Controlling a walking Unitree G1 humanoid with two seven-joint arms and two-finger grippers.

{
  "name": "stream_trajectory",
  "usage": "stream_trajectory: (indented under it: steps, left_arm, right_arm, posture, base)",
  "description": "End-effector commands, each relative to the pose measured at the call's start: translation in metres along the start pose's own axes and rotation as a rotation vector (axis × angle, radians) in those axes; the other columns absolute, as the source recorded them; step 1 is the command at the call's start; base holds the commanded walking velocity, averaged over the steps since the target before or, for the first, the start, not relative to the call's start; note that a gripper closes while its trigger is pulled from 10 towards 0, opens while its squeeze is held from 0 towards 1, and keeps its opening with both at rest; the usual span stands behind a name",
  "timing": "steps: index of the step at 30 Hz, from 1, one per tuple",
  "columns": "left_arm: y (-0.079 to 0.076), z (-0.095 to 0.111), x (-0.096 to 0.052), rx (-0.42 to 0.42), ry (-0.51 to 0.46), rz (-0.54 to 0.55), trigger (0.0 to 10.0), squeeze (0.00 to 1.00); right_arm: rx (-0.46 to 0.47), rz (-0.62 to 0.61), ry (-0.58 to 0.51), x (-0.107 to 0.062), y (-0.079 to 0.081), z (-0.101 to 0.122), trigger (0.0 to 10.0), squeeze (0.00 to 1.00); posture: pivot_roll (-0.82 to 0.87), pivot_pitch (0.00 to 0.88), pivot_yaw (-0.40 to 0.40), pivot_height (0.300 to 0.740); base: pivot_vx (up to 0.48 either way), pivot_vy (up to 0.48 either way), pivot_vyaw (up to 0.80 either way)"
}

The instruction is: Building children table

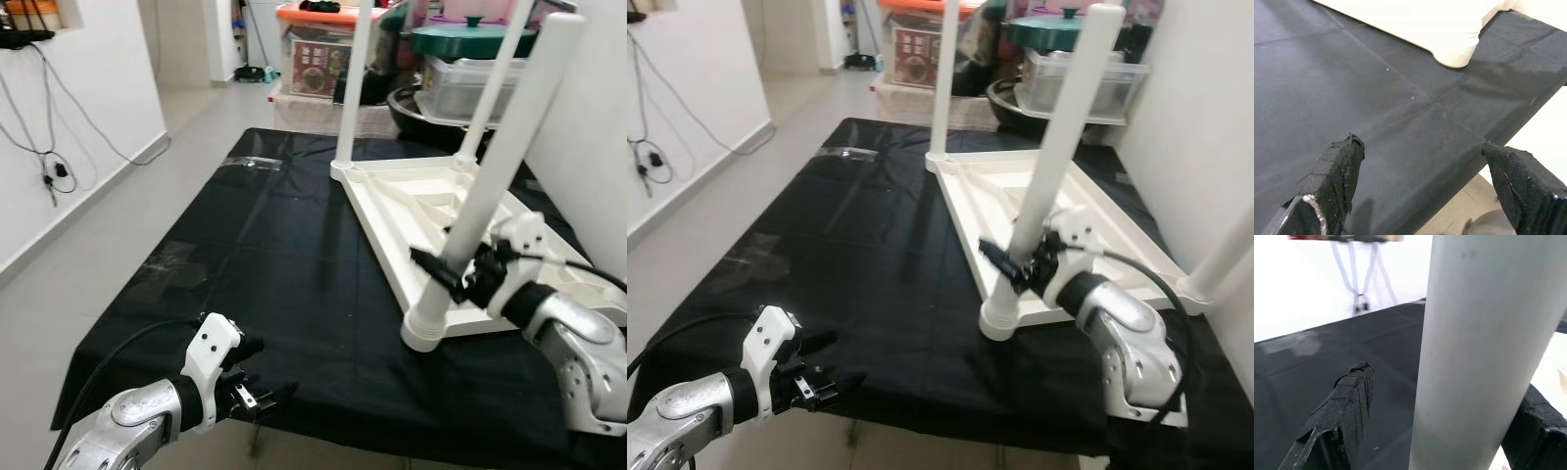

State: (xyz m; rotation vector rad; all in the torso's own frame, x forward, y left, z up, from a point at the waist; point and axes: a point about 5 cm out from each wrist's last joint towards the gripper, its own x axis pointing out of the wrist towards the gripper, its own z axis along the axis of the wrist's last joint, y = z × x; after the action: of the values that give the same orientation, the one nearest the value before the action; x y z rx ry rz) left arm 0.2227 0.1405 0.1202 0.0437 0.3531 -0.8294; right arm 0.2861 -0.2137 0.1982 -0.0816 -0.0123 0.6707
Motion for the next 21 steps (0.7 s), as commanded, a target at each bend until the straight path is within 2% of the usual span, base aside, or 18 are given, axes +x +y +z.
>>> stream_trajectory:
  steps: [1,2,3,5,6,12,14,15,17,18,19,20,21]
  left_arm:
    - [-0.001,0.000,0.001,0.008,0.001,-0.012,10.0,0.00]
    - [-0.001,0.000,0.001,0.008,0.001,-0.012,10.0,0.00]
    - [-0.003,0.000,0.004,0.010,0.001,-0.025,10.0,0.00]
    - [-0.003,0.000,0.004,0.010,0.001,-0.025,10.0,0.00]
    - [-0.003,0.000,0.004,0.010,0.002,-0.028,10.0,0.00]
    - [-0.002,-0.002,0.003,0.010,0.008,-0.024,10.0,0.00]
    - [-0.003,-0.003,0.003,0.007,0.008,-0.030,10.0,0.00]
    - [-0.004,-0.003,0.004,0.008,0.010,-0.034,10.0,0.00]
    - [-0.004,-0.003,0.004,0.008,0.010,-0.034,10.0,0.00]
    - [-0.003,-0.003,0.005,0.007,0.010,-0.035,10.0,0.00]
    - [-0.003,-0.003,0.005,0.007,0.010,-0.035,10.0,0.00]
    - [-0.003,-0.002,0.005,0.006,0.009,-0.037,10.0,0.00]
    - [-0.003,-0.002,0.005,0.006,0.009,-0.037,10.0,0.00]
  right_arm:
    - [0.024,0.167,0.021,0.011,0.019,-0.009,10.0,0.00]
    - [0.024,0.167,0.021,0.011,0.019,-0.009,10.0,0.00]
    - [0.030,0.239,0.035,0.024,0.026,-0.018,1.2,0.00]
    - [0.030,0.239,0.035,0.024,0.026,-0.018,1.2,0.00]
    - [0.057,0.248,0.014,0.032,0.028,-0.021,0.0,0.00]
    - [0.086,0.240,-0.032,0.036,0.035,-0.025,0.0,0.00]
    - [0.110,0.194,-0.056,0.037,0.036,-0.026,0.0,0.00]
    - [0.133,0.104,-0.068,0.040,0.033,-0.027,0.0,0.00]
    - [0.133,0.104,-0.068,0.040,0.033,-0.027,0.0,0.00]
    - [0.143,-0.141,-0.019,0.043,0.019,-0.035,0.0,0.00]
    - [0.143,-0.141,-0.019,0.043,0.019,-0.035,0.0,0.00]
    - [0.179,-0.423,0.054,0.038,0.003,-0.044,0.0,0.00]
    - [0.179,-0.423,0.054,0.038,0.003,-0.044,0.0,0.00]
  posture:
    - [0.13,0.000,-0.079,0.740]
    - [0.13,0.000,-0.079,0.740]
    - [0.14,0.000,-0.084,0.740]
    - [0.14,0.000,-0.084,0.740]
    - [0.14,0.000,-0.086,0.740]
    - [0.13,0.000,-0.083,0.740]
    - [0.13,0.000,-0.078,0.740]
    - [0.12,0.000,-0.073,0.740]
    - [0.12,0.000,-0.073,0.740]
    - [0.12,0.000,-0.069,0.740]
    - [0.12,0.000,-0.069,0.740]
    - [0.11,0.000,-0.066,0.740]
    - [0.11,0.000,-0.066,0.740]
  base:
    - [0.000,0.000,0.00]
    - [0.000,0.000,0.00]
    - [0.000,0.000,0.00]
    - [0.000,0.000,0.00]
    - [0.000,0.000,0.00]
    - [0.000,0.000,0.00]
    - [0.000,0.000,0.00]
    - [0.000,0.000,0.00]
    - [0.000,0.000,0.00]
    - [0.000,0.000,0.00]
    - [0.000,0.000,0.00]
    - [0.000,0.000,0.00]
    - [0.000,0.000,0.00]
